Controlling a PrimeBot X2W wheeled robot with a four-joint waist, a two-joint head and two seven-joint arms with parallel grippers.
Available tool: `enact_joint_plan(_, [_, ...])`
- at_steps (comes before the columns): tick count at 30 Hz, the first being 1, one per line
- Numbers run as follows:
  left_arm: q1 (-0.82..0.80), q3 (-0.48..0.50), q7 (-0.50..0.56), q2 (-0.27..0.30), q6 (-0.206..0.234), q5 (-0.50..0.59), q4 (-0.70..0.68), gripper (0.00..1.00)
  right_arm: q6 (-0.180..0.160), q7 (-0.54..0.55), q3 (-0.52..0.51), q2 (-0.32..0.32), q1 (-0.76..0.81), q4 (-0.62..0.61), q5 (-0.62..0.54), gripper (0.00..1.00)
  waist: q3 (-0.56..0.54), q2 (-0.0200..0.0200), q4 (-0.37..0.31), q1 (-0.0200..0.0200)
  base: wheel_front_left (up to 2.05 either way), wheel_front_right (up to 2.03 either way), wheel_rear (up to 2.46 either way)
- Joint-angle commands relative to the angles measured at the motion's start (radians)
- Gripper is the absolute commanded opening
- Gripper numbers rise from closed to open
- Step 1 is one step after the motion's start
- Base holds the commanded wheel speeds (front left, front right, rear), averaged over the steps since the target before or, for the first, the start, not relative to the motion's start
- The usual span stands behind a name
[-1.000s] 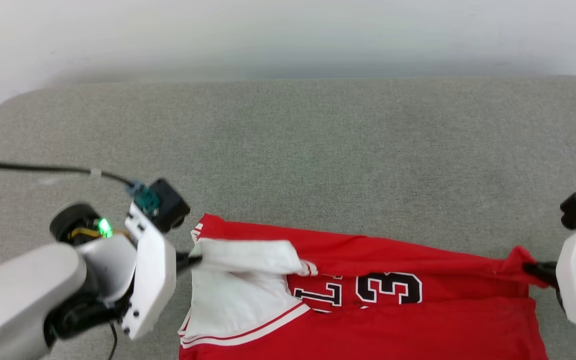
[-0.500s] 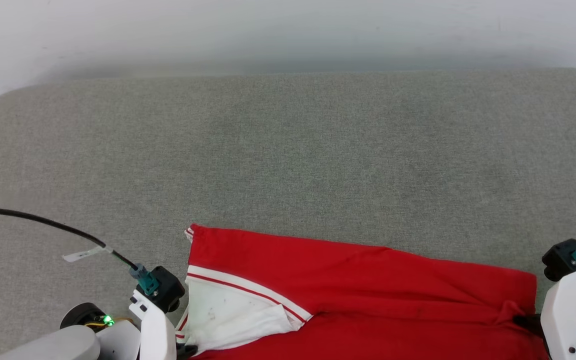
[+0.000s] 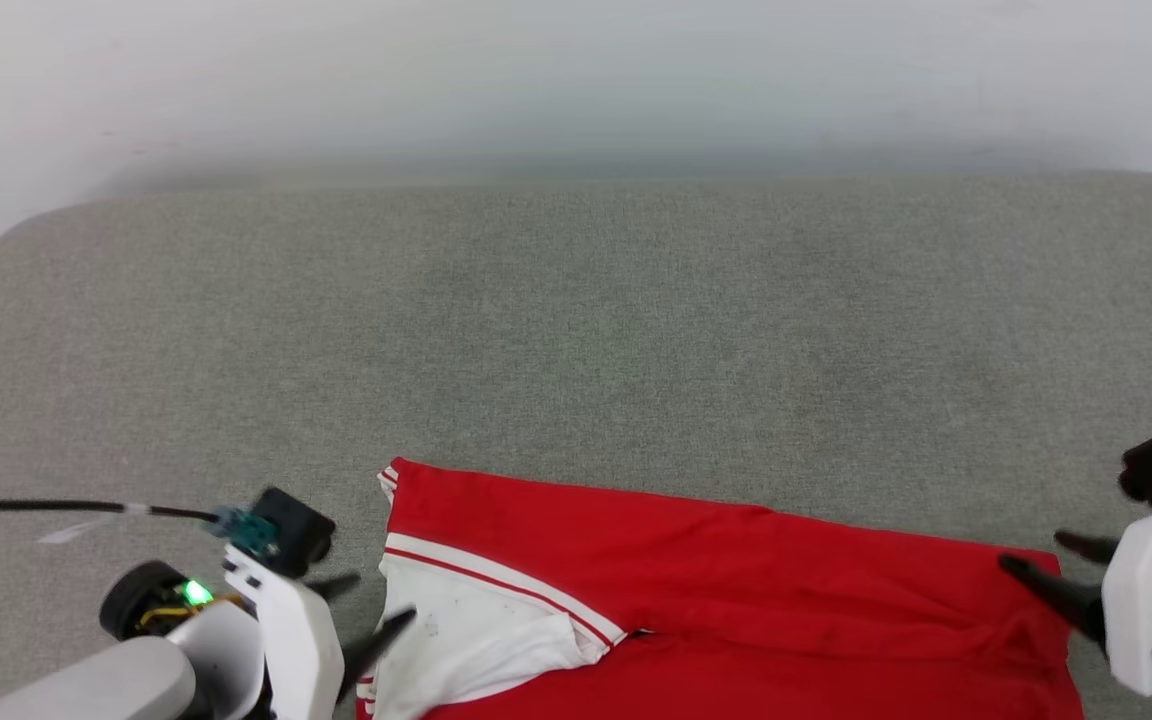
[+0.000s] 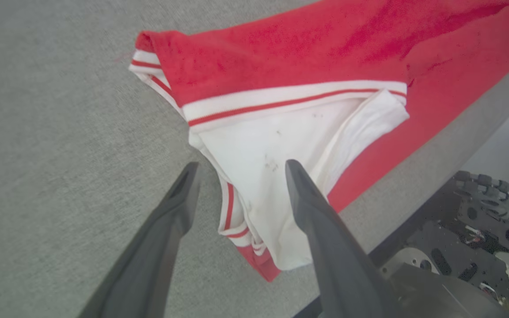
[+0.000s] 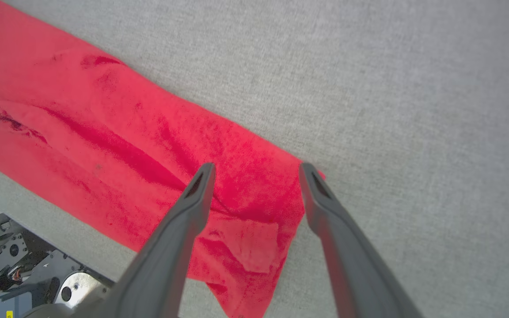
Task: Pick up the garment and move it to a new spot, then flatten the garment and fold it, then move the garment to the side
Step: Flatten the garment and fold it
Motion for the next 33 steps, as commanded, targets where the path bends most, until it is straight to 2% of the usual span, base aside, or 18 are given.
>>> enact_joint_plan(1, [0.011, 0.033, -0.063, 0.007, 0.041, 0.015, -0.023, 1.00, -0.001, -0.035, -0.036, -0.010, 0.015, -0.023, -0.003, 1.00, -0.014, 0.0000, 0.001, 0.0001, 0.00, 0.00, 0.00])
enact_joint_plan(7, [0.039, 0.139, -0.320, -0.013, 0.206, 0.077, -0.044, 1.00, -0.001, -0.108, -0.174, 0.000, 0.065, -0.057, -0.013, 1.00, -0.016, 0.0000, 0.012, 0.0001, 0.00, 0.00, 0.00])
enact_joint_plan(11, [0.069, 0.184, -0.438, -0.044, 0.306, 0.120, -0.028, 1.00, -0.001, -0.121, -0.261, 0.019, 0.107, -0.031, -0.012, 1.00, -0.011, 0.0000, 0.017, 0.0001, 0.00, 0.00, 0.00])
enact_joint_plan(16, [0.117, 0.268, -0.480, -0.084, 0.420, 0.200, -0.026, 1.00, -0.001, -0.107, -0.357, 0.055, 0.159, 0.015, 0.004, 1.00, -0.007, 0.0000, 0.023, 0.0001, 0.00, 0.00, 0.00])
enact_joint_plan(17, [0.117, 0.268, -0.480, -0.084, 0.420, 0.200, -0.026, 1.00, -0.001, -0.107, -0.357, 0.055, 0.159, 0.015, 0.004, 1.00, -0.007, 0.0000, 0.023, 0.0001, 0.00, 0.00, 0.00])
enact_joint_plan(22, [0.226, 0.437, -0.483, -0.157, 0.516, 0.361, -0.068, 1.00, -0.001, -0.070, -0.404, 0.097, 0.215, 0.060, 0.028, 1.00, -0.003, 0.0000, 0.034, 0.0001, 0.00, 0.00, 0.00])
enact_joint_plan(27, [0.353, 0.577, -0.483, -0.238, 0.559, 0.513, -0.101, 1.00, -0.001, -0.011, -0.418, 0.144, 0.251, 0.094, 0.072, 1.00, 0.005, 0.0000, 0.044, 0.0001, 0.00, 0.00, 0.00])
enact_joint_plan(30, [0.416, 0.642, -0.483, -0.285, 0.561, 0.593, -0.115, 1.00, -0.001, 0.012, -0.421, 0.160, 0.261, 0.099, 0.095, 1.00, 0.011, 0.0000, 0.049, 0.0001, 0.00, 0.00, 0.00])
enact_joint_plan(33, [0.471, 0.701, -0.483, -0.336, 0.543, 0.657, -0.115, 1.00, -0.001, 0.046, -0.411, 0.179, 0.270, 0.101, 0.119, 1.00, 0.016, 0.0000, 0.056, 0.0001, 0.00, 0.00, 0.00])
